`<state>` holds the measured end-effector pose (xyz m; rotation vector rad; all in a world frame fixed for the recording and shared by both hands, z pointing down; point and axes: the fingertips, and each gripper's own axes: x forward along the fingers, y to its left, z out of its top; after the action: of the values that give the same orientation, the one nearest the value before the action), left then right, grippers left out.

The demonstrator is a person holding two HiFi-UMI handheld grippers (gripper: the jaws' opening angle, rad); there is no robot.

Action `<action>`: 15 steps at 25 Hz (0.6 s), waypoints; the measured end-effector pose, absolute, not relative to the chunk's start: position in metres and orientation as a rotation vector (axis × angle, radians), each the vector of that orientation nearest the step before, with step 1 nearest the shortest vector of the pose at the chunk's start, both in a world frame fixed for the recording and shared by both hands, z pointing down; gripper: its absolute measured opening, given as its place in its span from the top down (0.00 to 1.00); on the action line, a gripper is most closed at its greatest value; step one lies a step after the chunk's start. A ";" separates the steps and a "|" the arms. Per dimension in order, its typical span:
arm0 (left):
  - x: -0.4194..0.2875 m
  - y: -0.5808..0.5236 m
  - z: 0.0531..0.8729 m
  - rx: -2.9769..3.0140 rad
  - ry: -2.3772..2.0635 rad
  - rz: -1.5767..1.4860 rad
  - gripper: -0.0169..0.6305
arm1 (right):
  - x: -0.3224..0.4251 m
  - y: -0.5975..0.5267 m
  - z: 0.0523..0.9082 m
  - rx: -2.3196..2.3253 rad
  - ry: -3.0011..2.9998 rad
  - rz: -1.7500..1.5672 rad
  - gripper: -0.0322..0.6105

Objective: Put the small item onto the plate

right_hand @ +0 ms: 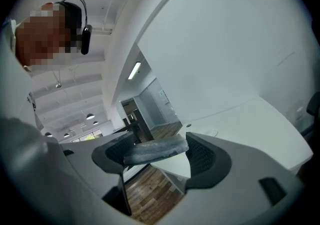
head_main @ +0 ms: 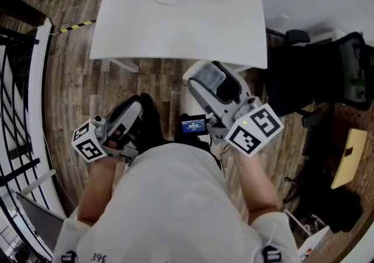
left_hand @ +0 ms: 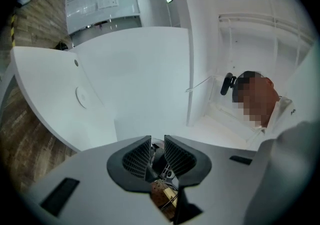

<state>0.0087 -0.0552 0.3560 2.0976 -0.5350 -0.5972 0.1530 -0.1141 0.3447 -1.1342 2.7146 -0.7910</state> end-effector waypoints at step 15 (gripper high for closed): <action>-0.094 -0.179 0.339 2.283 -0.374 -0.379 0.79 | 0.054 -0.223 0.340 -1.360 2.652 -0.751 0.46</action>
<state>-0.0940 -0.1792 0.3393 2.2827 -0.3742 -0.3791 0.0538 -0.2233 0.3399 -1.3596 2.6524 -0.7513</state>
